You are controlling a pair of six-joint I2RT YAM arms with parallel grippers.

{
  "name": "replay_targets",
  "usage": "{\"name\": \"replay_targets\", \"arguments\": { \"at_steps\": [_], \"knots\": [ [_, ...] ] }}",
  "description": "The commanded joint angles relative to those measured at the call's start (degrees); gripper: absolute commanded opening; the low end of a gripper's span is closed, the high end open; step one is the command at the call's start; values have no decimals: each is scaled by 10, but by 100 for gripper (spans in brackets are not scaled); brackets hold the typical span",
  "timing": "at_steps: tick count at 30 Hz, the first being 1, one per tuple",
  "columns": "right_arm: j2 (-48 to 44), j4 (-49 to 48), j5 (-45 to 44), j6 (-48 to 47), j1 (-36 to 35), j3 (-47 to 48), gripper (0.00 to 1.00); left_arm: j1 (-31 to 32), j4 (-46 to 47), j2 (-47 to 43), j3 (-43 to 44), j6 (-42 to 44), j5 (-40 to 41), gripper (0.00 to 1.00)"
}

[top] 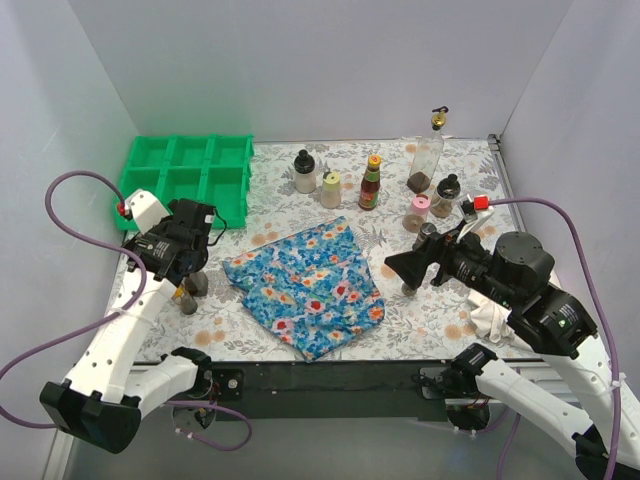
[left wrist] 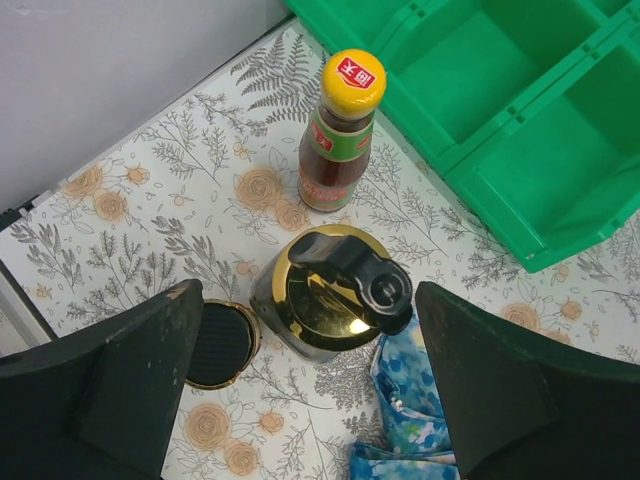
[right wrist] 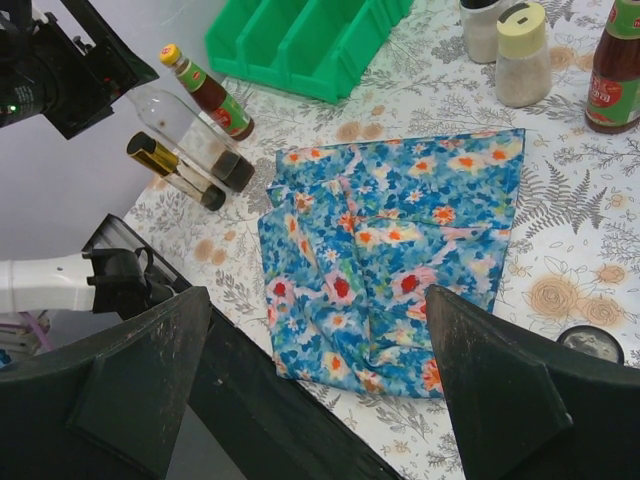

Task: Organize the condiment bottles
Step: Pick up the bottle from the center of the board.

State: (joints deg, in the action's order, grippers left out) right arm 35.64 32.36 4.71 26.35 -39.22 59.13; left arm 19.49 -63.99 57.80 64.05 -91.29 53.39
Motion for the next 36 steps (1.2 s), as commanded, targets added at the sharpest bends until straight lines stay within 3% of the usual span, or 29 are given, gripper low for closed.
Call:
{"name": "replay_targets", "arguments": {
  "at_steps": [1, 14, 18, 22, 23, 26, 28, 36],
  "knots": [
    [-7, -34, 0, -15, 2, -2, 97, -9, 43, -4, -23, 1, 26, 88],
    [-14, -34, -8, -20, 2, -9, 97, -9, 183, -28, -76, 108, 44, 75],
    [-10, -34, -8, -20, 2, -10, 97, -9, 185, -23, -81, 105, 42, 69],
    [-7, -35, -6, -20, 2, -9, 97, -9, 230, -37, -96, 145, 23, 54],
    [-8, -35, -7, -21, 1, -9, 97, -9, 236, -47, -97, 151, 16, 40],
    [-11, -35, -8, -19, 3, -10, 97, -9, 258, -59, -95, 174, -6, 12],
    [-11, -36, -10, -19, 3, -10, 97, -9, 262, -60, -86, 183, -9, 1],
    [-14, -39, -10, -17, 2, -16, 97, -9, 264, -7, 33, 240, -73, 0]
  ]
}}
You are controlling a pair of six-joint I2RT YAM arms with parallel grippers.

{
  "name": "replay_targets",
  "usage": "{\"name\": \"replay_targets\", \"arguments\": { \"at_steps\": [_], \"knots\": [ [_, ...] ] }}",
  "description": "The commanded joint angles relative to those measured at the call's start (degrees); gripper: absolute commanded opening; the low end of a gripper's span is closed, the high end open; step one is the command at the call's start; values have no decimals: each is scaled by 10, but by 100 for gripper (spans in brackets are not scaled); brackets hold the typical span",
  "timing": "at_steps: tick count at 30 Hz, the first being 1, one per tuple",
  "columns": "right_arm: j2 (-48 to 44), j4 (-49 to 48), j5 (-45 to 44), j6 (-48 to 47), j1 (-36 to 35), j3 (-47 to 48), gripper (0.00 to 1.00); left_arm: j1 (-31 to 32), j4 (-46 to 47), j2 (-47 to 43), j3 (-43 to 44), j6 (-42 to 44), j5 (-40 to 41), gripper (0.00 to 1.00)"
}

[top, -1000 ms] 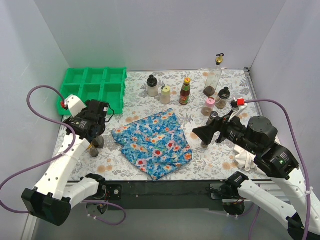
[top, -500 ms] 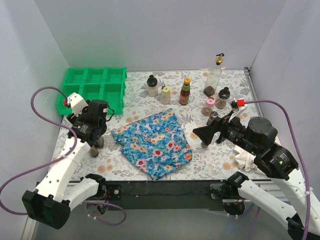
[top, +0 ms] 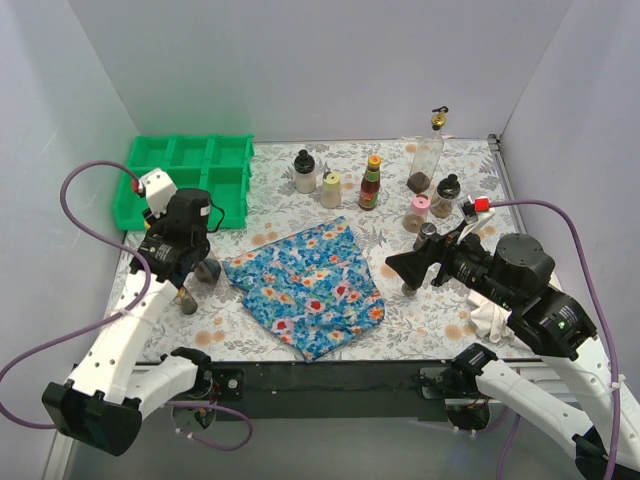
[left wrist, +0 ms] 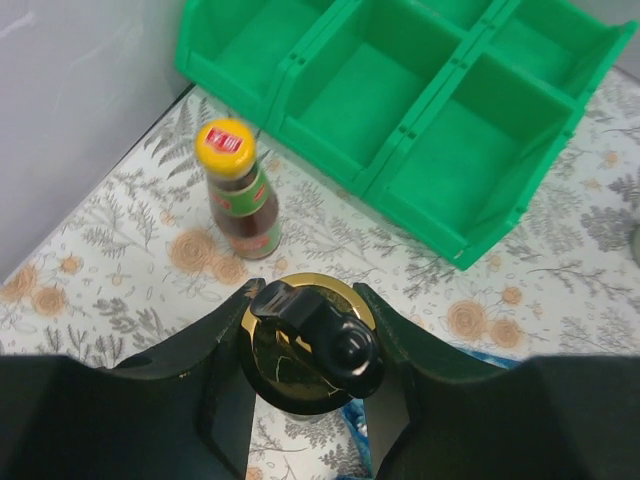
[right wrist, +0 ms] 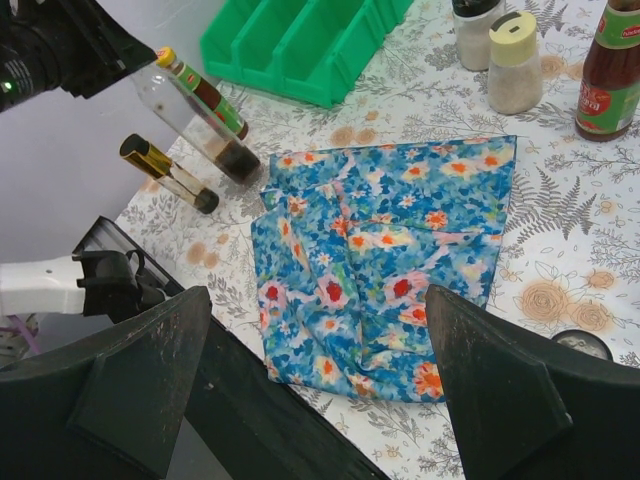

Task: Organize the condiment bottles
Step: Pick up the bottle from the center of the board, then place the bottle in the storage box.

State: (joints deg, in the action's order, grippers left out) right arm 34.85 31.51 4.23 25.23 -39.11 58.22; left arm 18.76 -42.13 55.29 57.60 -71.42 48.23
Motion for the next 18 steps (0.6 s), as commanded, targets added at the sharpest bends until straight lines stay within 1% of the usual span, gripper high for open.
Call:
{"name": "replay_targets", "arguments": {
  "at_steps": [1, 2, 3, 4, 6, 7, 8, 11, 12, 13, 14, 15, 17, 18],
  "knots": [
    [-6, -32, -5, -6, 1, -6, 96, 0, 43, 44, 141, 47, -26, 0],
    [-6, -33, -5, -5, 1, -6, 96, -1, 42, 56, 162, 62, -31, 0],
    [-6, -35, -5, -5, 1, -6, 96, -2, 48, 69, 182, 73, -53, 0],
    [-6, -35, -5, -5, 1, -7, 96, -1, 51, 102, 229, 84, -66, 0],
    [-6, -35, -9, -5, 1, -7, 96, -1, 55, 139, 279, 109, -91, 0],
    [-5, -35, -11, -5, 1, -8, 96, -2, 53, 157, 302, 117, -92, 0],
    [-4, -36, -13, -6, 0, -8, 96, -1, 56, 195, 346, 127, -87, 0],
    [-4, -36, -19, -10, 1, -6, 96, -1, 101, 242, 397, 187, -65, 0],
    [-3, -36, -22, -11, 1, -6, 96, -3, 150, 264, 399, 228, -65, 0],
    [-2, -39, -24, -12, 1, -6, 96, -7, 171, 279, 403, 240, -74, 0],
    [-1, -41, -26, -17, 1, -7, 96, -11, 186, 293, 412, 250, -83, 0],
    [0, -41, -32, -19, 1, -6, 96, -15, 201, 330, 441, 254, -96, 0],
    [1, -46, -36, -26, 1, -8, 96, -33, 201, 370, 479, 251, -124, 0],
    [3, -48, -39, -28, 1, -11, 96, -38, 198, 413, 525, 250, -131, 0]
  ]
}}
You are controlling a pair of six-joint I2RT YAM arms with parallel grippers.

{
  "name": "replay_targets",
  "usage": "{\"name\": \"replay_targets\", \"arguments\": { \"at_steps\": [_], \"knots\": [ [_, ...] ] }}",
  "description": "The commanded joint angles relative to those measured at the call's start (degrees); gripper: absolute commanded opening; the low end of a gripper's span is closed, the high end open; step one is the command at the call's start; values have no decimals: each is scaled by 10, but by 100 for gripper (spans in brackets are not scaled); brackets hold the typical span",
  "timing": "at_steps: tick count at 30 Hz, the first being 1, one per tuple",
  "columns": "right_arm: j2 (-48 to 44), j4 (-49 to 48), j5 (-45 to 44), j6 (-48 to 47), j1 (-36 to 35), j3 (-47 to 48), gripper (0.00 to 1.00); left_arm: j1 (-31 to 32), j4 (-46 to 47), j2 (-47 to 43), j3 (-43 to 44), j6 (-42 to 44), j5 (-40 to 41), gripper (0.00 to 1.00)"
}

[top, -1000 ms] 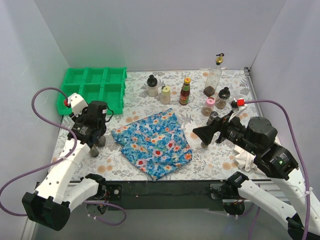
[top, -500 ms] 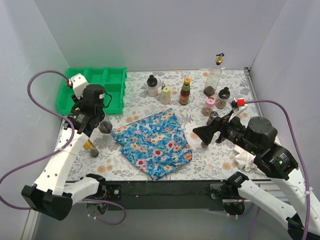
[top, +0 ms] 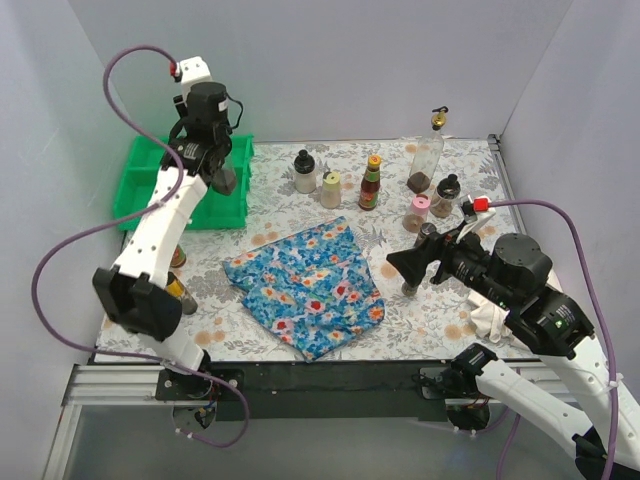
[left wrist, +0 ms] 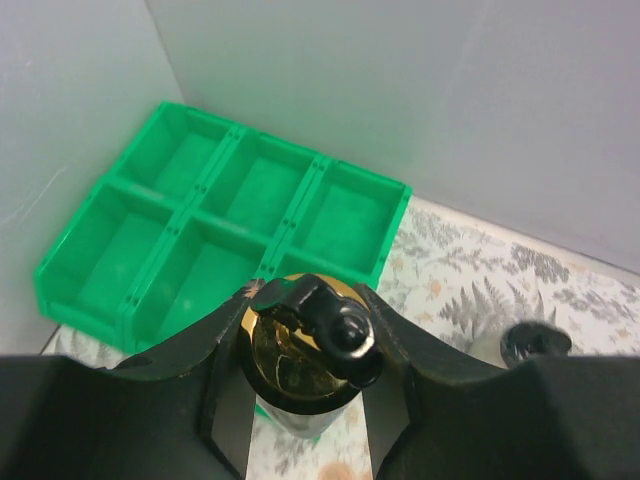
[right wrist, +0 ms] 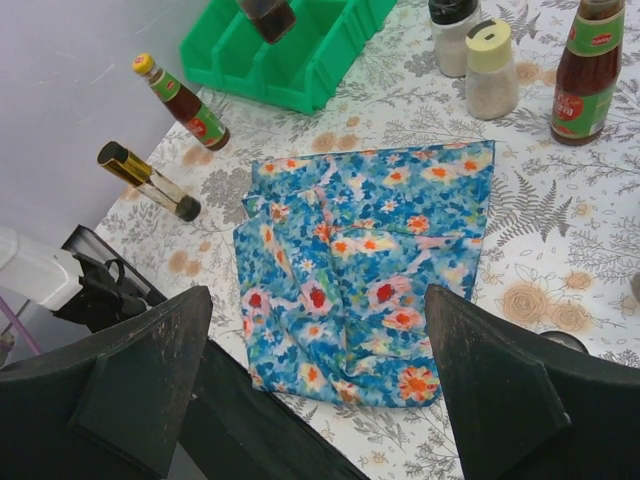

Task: Organize the condiment bottles
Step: Place the bottle in the storage box.

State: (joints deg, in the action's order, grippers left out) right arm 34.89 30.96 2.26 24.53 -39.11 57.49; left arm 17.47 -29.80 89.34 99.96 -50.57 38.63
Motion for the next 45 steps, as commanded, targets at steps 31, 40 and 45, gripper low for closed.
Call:
{"name": "replay_targets", "arguments": {
  "at_steps": [31, 40, 45],
  "knots": [
    [26, -80, -89, -50, 1, -30, 96, -92, 223, 322, 304, 81, -113, 0],
    [20, -84, -89, -62, 1, -46, 96, -96, 252, 355, 277, 69, -135, 0],
    [22, -90, -92, -67, 1, -57, 96, -97, 256, 394, 299, 66, -142, 0]
  ]
}}
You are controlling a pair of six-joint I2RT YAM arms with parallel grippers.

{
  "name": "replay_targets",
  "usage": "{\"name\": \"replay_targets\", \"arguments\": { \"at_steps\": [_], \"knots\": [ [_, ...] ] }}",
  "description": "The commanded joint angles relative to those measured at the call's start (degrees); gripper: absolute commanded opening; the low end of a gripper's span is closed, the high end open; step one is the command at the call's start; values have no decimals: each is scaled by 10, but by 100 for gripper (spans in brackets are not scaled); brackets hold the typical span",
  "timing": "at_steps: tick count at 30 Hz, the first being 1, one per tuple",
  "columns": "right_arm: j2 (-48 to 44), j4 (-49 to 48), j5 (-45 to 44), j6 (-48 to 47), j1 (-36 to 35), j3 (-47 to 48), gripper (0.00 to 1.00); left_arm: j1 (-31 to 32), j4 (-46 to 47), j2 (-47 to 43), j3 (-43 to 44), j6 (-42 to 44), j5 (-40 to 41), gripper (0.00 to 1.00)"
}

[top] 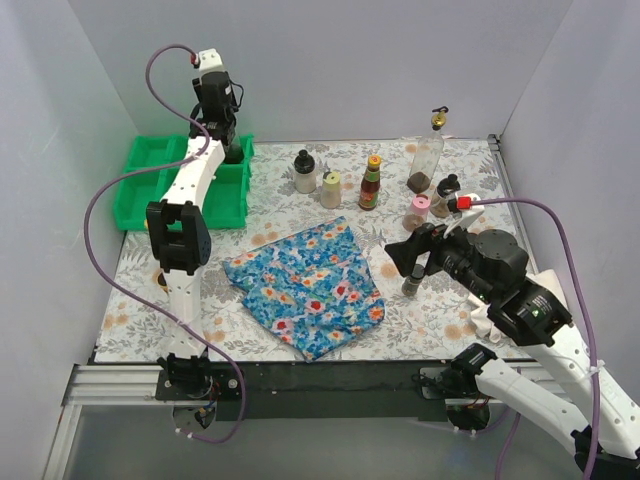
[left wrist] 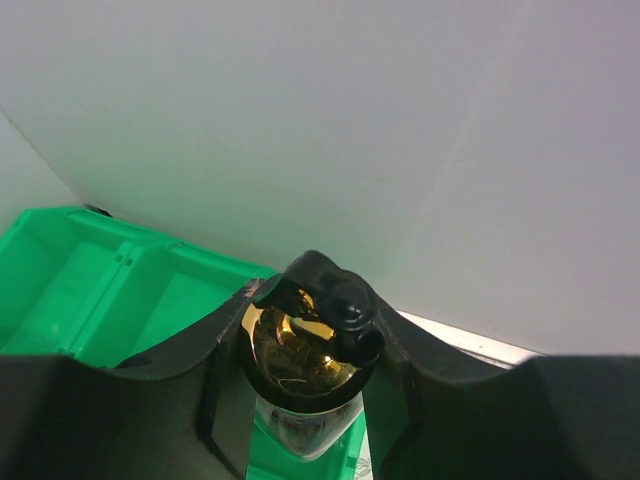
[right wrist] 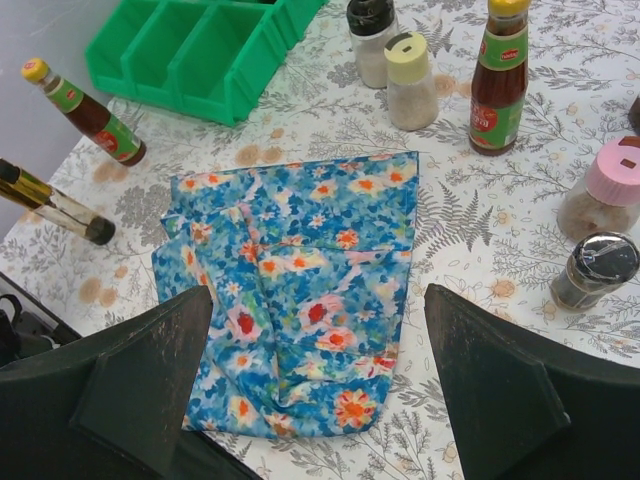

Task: Organize the condiment bottles
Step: Place the bottle in the storage box.

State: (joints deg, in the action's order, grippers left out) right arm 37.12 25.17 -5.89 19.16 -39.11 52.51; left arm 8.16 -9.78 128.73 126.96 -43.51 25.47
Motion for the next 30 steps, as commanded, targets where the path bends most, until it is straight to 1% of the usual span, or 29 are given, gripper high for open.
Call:
{"name": "replay_targets", "arguments": {
  "at_steps": [1, 10, 13, 14, 17, 19, 22, 26, 30],
  "knots": [
    [1, -32, -11, -14, 1, -8, 96, -5, 54, 4, 29, -9, -16, 0],
    [10, -40, -22, -20, 1, -14, 96, -5, 56, 24, 12, -11, -30, 1],
    [10, -43, -22, -21, 1, -18, 96, -5, 89, 29, 7, 3, -30, 0],
    [10, -43, -23, -22, 1, -19, 96, -6, 114, 36, 9, 13, -28, 0],
    [11, -44, -23, -23, 1, -22, 96, -6, 143, 65, 44, 29, -2, 0],
    [13, -43, -24, -24, 1, -24, 96, -9, 155, 71, 50, 33, 1, 0],
    [15, -43, -25, -24, 1, -25, 96, -13, 146, 86, 71, 25, -12, 0],
    [19, -43, -33, -25, 1, -29, 96, -15, 148, 98, 72, 25, -27, 0],
    [24, -43, -35, -25, 1, -29, 96, -17, 158, 108, 76, 29, -18, 0]
  ]
}}
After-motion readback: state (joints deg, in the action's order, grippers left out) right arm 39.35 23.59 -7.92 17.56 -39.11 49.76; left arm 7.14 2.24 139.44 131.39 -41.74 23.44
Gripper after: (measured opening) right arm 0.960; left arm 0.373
